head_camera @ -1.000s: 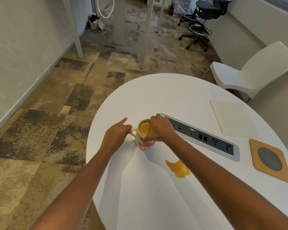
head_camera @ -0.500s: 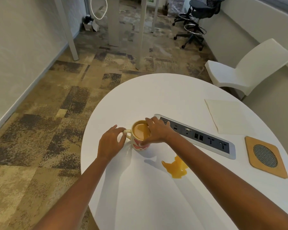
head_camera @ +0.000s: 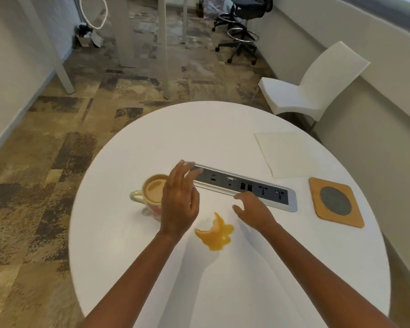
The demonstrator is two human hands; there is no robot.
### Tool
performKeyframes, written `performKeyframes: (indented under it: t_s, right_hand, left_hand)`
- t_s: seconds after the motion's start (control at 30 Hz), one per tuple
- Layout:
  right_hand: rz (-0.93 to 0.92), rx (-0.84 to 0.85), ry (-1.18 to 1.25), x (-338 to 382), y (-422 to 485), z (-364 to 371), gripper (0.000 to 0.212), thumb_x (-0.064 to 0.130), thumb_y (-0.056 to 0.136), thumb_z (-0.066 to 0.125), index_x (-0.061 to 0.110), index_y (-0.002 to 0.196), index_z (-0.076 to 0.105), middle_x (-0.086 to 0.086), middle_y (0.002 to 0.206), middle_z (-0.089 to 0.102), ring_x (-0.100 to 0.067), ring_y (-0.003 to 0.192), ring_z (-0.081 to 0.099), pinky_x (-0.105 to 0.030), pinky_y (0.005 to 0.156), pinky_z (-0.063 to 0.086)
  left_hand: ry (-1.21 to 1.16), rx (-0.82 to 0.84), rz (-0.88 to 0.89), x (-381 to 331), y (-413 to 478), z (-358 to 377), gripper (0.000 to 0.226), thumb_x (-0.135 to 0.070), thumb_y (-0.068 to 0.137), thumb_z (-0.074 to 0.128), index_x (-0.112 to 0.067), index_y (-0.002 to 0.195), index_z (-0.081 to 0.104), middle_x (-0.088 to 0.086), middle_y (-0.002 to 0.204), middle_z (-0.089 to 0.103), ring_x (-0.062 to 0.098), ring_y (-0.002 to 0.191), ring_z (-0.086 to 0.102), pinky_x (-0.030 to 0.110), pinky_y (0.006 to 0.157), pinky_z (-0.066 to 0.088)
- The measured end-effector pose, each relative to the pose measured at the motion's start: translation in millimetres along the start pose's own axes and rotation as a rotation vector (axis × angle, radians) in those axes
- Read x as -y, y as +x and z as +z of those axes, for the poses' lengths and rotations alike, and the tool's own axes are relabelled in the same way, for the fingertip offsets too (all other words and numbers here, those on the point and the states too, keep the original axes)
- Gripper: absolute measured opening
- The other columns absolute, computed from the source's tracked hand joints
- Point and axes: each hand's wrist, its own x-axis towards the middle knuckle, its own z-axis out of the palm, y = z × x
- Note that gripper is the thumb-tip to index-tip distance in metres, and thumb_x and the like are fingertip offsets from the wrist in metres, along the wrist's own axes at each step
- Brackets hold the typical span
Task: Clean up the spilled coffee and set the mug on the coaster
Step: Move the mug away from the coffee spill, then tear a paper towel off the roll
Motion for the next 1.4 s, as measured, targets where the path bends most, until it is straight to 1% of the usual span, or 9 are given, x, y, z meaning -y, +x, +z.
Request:
performKeyframes:
  t_s: [0.2,0.43,0.67,0.87,1.03,1.13,1.2,1.3,1.4]
  right_hand:
    - [0.106,-0.133,0.094,-69.8,-3.3,-13.4,0.031,0.013,0.095,0.043,0.008,0.122,0.057,-0.011,0.128,0.055,-0.025,0.116,0.054,-0.032,0.098,0.043]
    - [0.116,-0.179,0.051,-137.8,10.4,-24.4,0.029,0.004,0.094,0.038,-0.001,0.106,0.064,-0.017,0.112,0.061,-0.029,0.1,0.059,-0.033,0.084,0.048]
    - [-0.024,-0.236,-0.067,-177.6,50.8,-39.8,0.031,0.002,0.092,0.037,0.003,0.113,0.059,-0.011,0.12,0.056,-0.024,0.11,0.052,-0.036,0.081,0.05]
    - [-0.108,-0.191,-0.206,-197.4,92.6,-53.1,0.041,0.006,0.095,0.037,0.008,0.136,0.039,-0.008,0.146,0.037,-0.022,0.132,0.038,-0.036,0.095,0.043]
    - [-0.171,-0.111,-0.356,-205.2,118.4,-58.9,0.048,0.02,0.098,0.036,0.007,0.143,0.024,-0.013,0.147,0.032,-0.023,0.136,0.031,-0.039,0.11,0.027]
    - [-0.167,-0.105,-0.424,-205.1,125.4,-60.3,0.045,0.022,0.098,0.035,0.007,0.14,0.028,-0.016,0.133,0.046,-0.029,0.119,0.047,-0.037,0.101,0.034]
    - [-0.222,-0.177,-0.541,-203.6,124.5,-62.8,0.041,0.022,0.093,0.049,0.007,0.13,0.043,-0.014,0.114,0.059,-0.027,0.099,0.059,-0.032,0.089,0.043]
    - [-0.301,-0.292,-0.728,-196.9,120.0,-73.4,0.042,0.027,0.036,0.089,0.015,0.073,0.072,0.001,0.049,0.061,-0.009,0.039,0.056,-0.017,0.043,0.043]
    - [-0.374,-0.269,-0.706,-196.1,121.4,-78.1,0.047,0.015,0.017,0.089,0.012,0.059,0.069,0.002,0.031,0.046,-0.008,0.024,0.042,-0.013,0.03,0.029]
  left_hand:
    - [0.001,0.288,-0.039,-42.1,-15.7,63.4,0.033,0.001,0.082,0.047,-0.005,0.112,0.06,0.017,0.121,0.06,0.033,0.12,0.052,0.041,0.097,0.046]
    - [0.13,0.581,-0.224,-61.5,-39.7,143.4,0.043,-0.016,0.094,0.037,-0.014,0.137,0.035,0.007,0.151,0.03,0.019,0.143,0.017,0.027,0.115,0.018]
    - [0.282,0.7,-0.199,-71.5,-27.6,199.9,0.047,-0.017,0.095,0.032,-0.014,0.142,0.026,0.009,0.153,0.024,0.021,0.143,0.015,0.029,0.114,0.019]
    - [0.398,0.724,-0.174,-73.8,-12.4,232.6,0.046,-0.018,0.094,0.031,-0.009,0.139,0.027,0.009,0.146,0.034,0.023,0.139,0.021,0.034,0.116,0.019]
    - [0.438,0.712,-0.206,-77.4,-11.2,246.3,0.045,-0.016,0.094,0.032,-0.008,0.138,0.029,0.008,0.149,0.03,0.024,0.143,0.013,0.037,0.119,0.011]
    - [0.438,0.695,-0.222,-78.1,-10.2,249.0,0.044,-0.016,0.093,0.032,-0.009,0.137,0.03,0.008,0.148,0.031,0.023,0.143,0.012,0.036,0.119,0.011]
    - [0.425,0.685,-0.229,-77.6,-9.5,248.8,0.044,-0.015,0.093,0.033,-0.008,0.137,0.031,0.008,0.148,0.032,0.023,0.143,0.012,0.036,0.119,0.011]
    - [0.41,0.664,-0.23,-77.9,-8.7,249.5,0.042,-0.012,0.093,0.033,-0.006,0.135,0.035,0.01,0.147,0.035,0.024,0.143,0.014,0.035,0.119,0.012]
    - [0.419,0.647,-0.235,-80.5,-7.4,251.0,0.039,-0.013,0.093,0.033,-0.006,0.131,0.04,0.011,0.144,0.039,0.025,0.143,0.016,0.036,0.118,0.013]
